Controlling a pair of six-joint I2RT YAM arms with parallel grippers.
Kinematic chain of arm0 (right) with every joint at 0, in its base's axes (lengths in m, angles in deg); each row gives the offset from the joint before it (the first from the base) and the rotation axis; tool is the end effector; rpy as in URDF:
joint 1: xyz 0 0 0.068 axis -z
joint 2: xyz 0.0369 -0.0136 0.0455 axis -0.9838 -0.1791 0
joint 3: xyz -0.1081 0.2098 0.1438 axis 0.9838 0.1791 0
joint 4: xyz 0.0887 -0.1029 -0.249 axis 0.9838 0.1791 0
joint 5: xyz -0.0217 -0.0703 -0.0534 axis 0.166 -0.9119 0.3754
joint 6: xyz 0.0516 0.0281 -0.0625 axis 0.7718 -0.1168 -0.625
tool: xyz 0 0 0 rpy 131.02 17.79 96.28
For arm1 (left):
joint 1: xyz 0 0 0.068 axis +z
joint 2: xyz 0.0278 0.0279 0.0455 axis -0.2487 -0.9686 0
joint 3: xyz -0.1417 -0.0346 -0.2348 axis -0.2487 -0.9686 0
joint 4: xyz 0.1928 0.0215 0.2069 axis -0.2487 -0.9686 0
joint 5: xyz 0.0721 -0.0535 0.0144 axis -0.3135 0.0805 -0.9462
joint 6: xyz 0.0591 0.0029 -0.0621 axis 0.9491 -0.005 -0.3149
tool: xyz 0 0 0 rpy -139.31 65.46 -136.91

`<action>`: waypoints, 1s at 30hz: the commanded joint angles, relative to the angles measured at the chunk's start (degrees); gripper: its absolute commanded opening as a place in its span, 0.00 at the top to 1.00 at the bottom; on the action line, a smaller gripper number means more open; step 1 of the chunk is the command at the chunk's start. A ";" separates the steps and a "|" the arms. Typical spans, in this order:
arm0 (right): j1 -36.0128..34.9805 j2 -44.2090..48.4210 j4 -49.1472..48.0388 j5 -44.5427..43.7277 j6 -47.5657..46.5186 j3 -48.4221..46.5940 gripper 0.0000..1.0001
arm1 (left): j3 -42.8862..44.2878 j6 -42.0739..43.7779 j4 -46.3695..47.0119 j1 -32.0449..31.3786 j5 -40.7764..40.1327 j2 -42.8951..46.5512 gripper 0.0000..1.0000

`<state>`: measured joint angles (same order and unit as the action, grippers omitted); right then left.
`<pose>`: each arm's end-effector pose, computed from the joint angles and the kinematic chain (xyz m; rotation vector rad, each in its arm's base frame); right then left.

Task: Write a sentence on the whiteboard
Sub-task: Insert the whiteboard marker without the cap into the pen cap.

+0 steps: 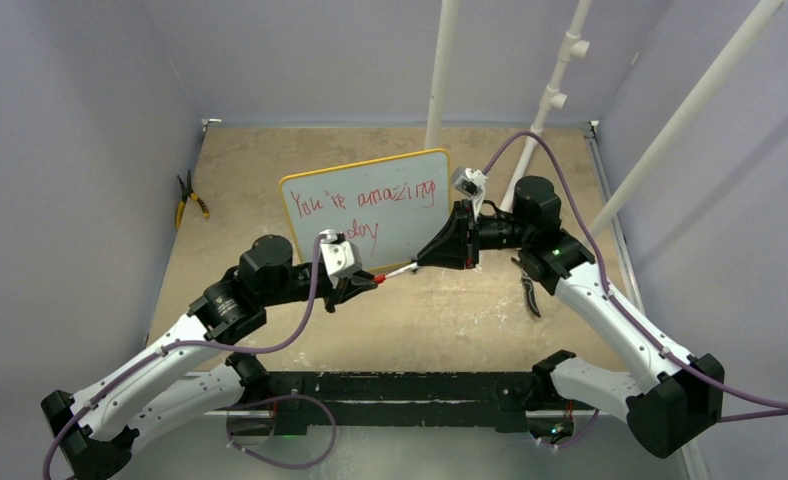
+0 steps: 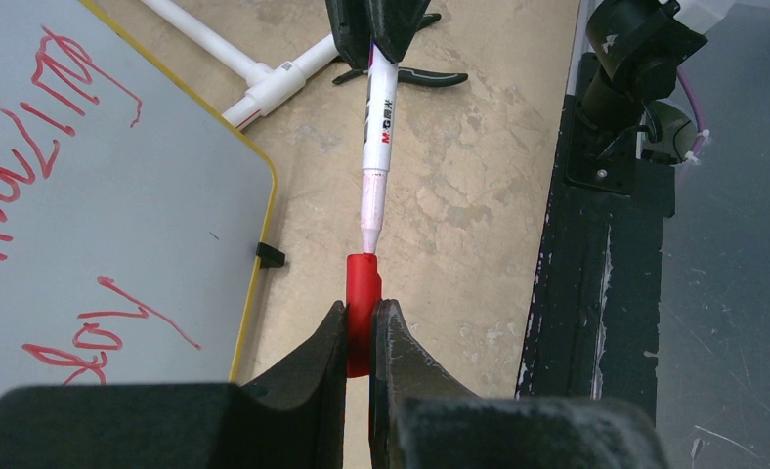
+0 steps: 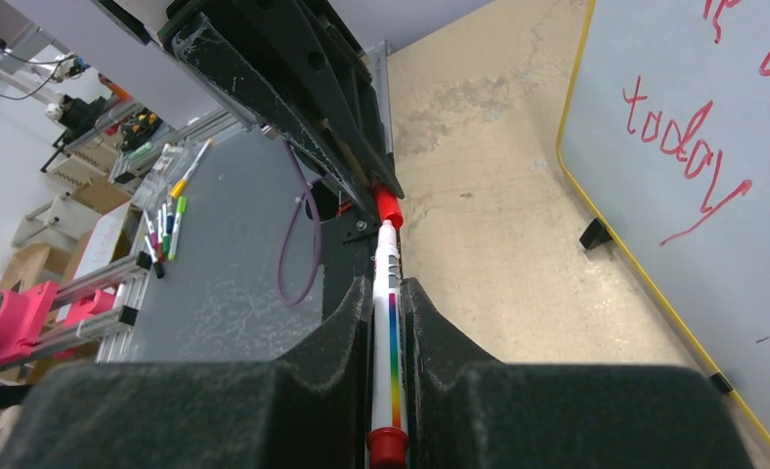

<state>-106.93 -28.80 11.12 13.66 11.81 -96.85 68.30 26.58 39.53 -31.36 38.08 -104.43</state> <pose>0.2137 0.1846 0.3427 -0.9792 1.6377 1.4771 0.1384 -0.1873 0.3187 1.0971 1.5623 -0.8804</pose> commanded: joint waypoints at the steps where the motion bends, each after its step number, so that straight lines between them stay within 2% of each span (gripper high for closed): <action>1: -0.27 -0.88 -2.78 3.09 1.30 0.67 1.00 | -0.15 -1.33 5.31 0.20 2.36 1.03 1.00; 30: 0.12 -1.37 -5.61 6.85 4.24 1.05 1.00 | -1.13 -4.80 9.32 0.18 3.17 2.75 1.00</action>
<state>-106.67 -30.51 6.75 18.20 15.07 -95.97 66.53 23.08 42.81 -31.36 40.26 -101.48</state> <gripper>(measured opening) 0.146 0.058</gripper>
